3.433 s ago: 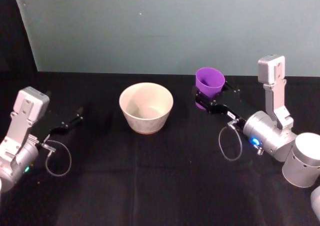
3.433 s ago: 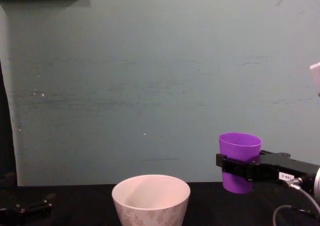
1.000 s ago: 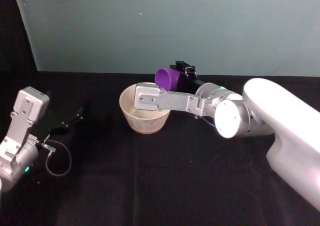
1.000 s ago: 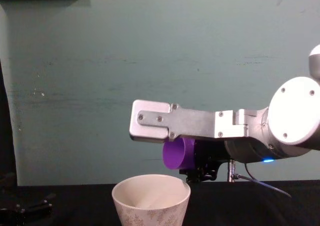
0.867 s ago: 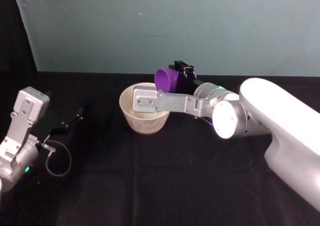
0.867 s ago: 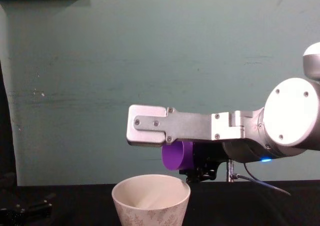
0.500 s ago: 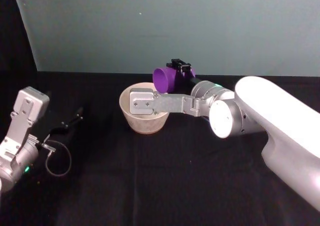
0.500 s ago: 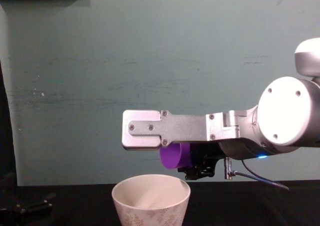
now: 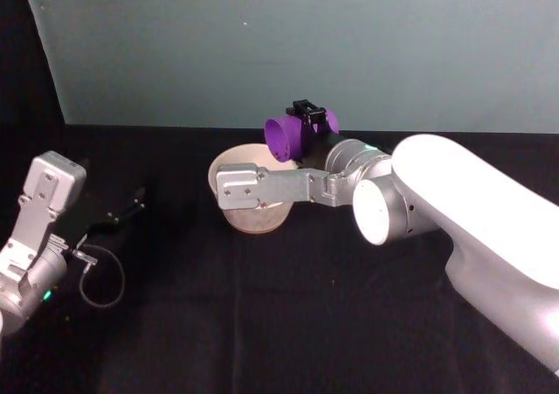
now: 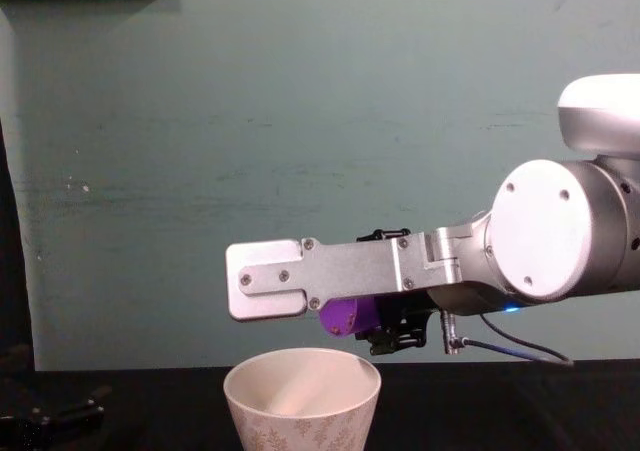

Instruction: Pick up the cup and pour the mung beans from the cup into the bowl.

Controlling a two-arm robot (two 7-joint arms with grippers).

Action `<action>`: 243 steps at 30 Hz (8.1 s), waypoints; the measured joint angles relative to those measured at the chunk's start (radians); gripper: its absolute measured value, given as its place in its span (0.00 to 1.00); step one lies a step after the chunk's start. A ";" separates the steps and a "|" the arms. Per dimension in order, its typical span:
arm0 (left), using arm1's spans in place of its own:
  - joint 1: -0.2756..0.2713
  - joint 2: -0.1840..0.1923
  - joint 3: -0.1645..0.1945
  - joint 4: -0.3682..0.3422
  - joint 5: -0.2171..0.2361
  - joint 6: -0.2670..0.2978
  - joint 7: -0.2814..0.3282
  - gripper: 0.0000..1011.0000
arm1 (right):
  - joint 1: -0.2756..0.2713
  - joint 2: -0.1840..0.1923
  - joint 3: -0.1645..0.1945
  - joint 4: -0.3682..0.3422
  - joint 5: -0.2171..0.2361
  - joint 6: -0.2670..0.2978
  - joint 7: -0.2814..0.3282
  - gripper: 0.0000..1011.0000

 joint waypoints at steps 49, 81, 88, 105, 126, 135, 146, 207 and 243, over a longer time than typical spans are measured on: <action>0.000 0.000 0.000 0.000 0.000 0.000 0.000 1.00 | -0.001 -0.091 0.006 0.114 -0.183 -0.071 0.025 0.72; 0.000 0.000 0.000 0.000 0.000 0.000 0.000 1.00 | -0.015 -0.132 0.010 0.154 -0.264 -0.091 0.020 0.72; 0.000 0.000 0.000 0.000 0.000 0.000 0.000 1.00 | -0.016 -0.134 0.008 0.155 -0.277 -0.090 0.021 0.72; 0.000 0.000 0.000 0.000 0.000 0.000 0.000 1.00 | -0.010 -0.131 -0.007 0.145 -0.337 -0.066 0.025 0.72; 0.000 0.000 0.000 0.000 0.000 0.000 0.000 1.00 | 0.018 -0.134 -0.065 0.153 -0.450 -0.063 0.063 0.72; 0.000 0.000 0.000 0.000 0.000 0.000 0.000 1.00 | 0.028 -0.136 -0.090 0.158 -0.493 -0.066 0.082 0.72; 0.000 0.000 0.000 0.000 0.000 0.000 0.000 1.00 | 0.049 -0.127 -0.164 0.162 -0.613 -0.063 0.104 0.72; 0.000 0.000 0.000 0.000 0.000 0.000 0.000 1.00 | -0.231 -0.137 0.188 -0.034 -0.384 0.056 -0.141 0.72; 0.000 0.000 0.000 0.000 0.000 0.000 0.000 1.00 | -0.364 -0.212 0.748 0.113 0.655 -0.271 0.023 0.72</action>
